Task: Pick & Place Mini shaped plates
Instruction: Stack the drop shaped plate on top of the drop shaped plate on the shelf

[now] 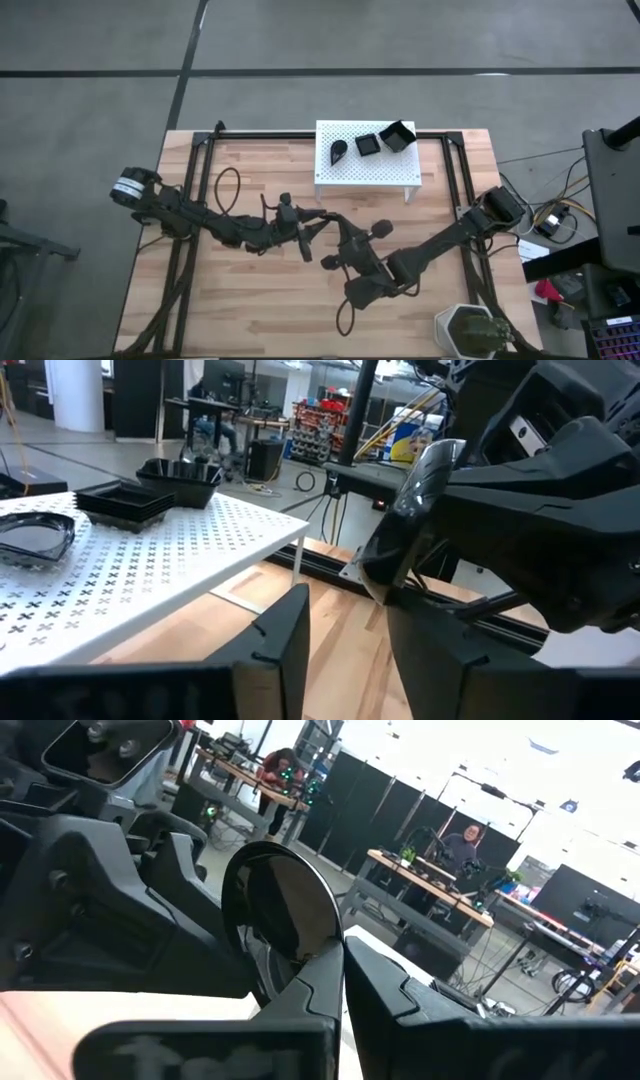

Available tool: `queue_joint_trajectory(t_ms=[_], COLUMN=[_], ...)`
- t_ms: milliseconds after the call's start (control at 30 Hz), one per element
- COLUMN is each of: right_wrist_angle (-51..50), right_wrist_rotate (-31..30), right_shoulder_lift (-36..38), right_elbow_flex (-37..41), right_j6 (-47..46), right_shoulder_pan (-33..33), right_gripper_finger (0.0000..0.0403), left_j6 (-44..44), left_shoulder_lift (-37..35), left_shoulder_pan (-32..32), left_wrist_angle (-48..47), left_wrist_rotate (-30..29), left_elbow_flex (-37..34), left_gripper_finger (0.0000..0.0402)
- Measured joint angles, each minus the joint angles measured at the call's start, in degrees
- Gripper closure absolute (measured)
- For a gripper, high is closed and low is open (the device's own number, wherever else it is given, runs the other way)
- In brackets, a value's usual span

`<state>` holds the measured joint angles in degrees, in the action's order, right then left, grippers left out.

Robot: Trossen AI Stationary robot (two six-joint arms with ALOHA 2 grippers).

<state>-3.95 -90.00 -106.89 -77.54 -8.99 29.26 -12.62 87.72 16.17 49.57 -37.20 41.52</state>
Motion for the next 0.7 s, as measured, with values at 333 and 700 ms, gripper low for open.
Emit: queue_joint_trajectory(t_ms=[333,700], right_wrist_angle=[-0.1,0.0], right_wrist_rotate=[0.0,0.0], right_shoulder_lift=[0.0,-0.1], right_elbow_flex=[0.0,0.0], right_j6=[0.4,-0.2], right_shoulder_pan=[0.1,0.1], right_gripper_finger=[0.0394,0.0394], left_j6=[1.6,2.4], left_shoulder_lift=[0.0,0.0], left_shoulder_pan=[0.0,-0.1], left_wrist_angle=[2.5,2.2], left_wrist_rotate=[-0.1,0.3], left_elbow_flex=[0.0,0.0], left_gripper_finger=[0.0273,0.0282])
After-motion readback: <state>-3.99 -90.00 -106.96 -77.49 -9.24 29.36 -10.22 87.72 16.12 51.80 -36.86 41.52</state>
